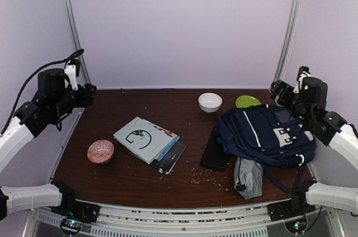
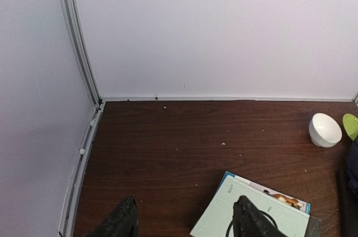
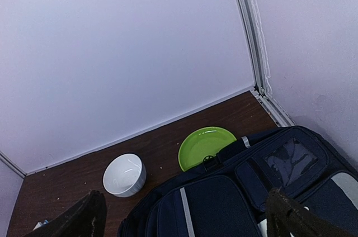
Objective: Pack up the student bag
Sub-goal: Pick up the stationery from the center of the board.
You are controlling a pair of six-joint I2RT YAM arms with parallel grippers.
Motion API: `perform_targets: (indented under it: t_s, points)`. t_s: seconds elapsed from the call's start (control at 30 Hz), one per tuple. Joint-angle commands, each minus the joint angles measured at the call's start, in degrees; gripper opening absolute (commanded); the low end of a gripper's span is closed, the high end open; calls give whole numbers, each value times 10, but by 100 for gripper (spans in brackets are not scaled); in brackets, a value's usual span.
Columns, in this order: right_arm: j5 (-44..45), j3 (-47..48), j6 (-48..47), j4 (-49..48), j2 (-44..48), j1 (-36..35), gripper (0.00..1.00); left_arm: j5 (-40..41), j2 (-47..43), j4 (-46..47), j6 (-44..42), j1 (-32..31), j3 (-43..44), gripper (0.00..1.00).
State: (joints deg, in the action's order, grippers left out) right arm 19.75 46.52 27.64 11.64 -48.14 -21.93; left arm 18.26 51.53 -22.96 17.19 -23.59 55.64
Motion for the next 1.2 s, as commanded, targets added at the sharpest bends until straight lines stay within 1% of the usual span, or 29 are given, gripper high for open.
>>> perform_targets:
  t_s: [0.0, 0.07, 0.23, 0.33, 0.47, 0.6, 0.67, 0.73, 0.8, 0.97, 1.03, 1.07, 1.17]
  points:
    - [-4, 19, 6, 49, 1, 5, 96, -2, -4, 43, -2, 5, -7, 98]
    - [-22, 26, 7, 62, -9, -3, 94, -5, -3, 47, 5, 5, -8, 98]
    - [11, 50, -3, 112, -74, -64, 93, -15, -12, 52, 3, 5, -13, 98]
    - [7, 56, 23, 153, -124, -73, 91, -18, -20, 57, 2, 5, -19, 98]
    - [-26, 32, 58, 161, -167, -83, 87, -23, -17, 50, 2, 5, -16, 98]
    - [-23, 35, 57, 172, -196, -141, 86, -25, -9, 35, 5, 6, -5, 98]
    - [-5, 49, 47, 179, -223, -175, 86, -32, -6, 31, 6, 5, -1, 98]
    - [0, 73, 42, 189, -259, -195, 85, -41, -5, 31, 7, 5, 0, 98]
    - [3, 104, 35, 200, -299, -204, 84, -46, -5, 30, 7, 5, 0, 98]
    - [57, 160, 20, 201, -376, -207, 78, -43, -6, 25, 7, 6, 0, 98]
    - [44, 174, 15, 189, -398, -199, 75, -42, -6, 24, 7, 6, 1, 98]
    - [37, 181, 15, 186, -410, -195, 71, -42, -6, 23, 7, 5, 2, 98]
    - [32, 206, 20, 193, -442, -187, 65, -44, -6, 23, 7, 5, 2, 98]
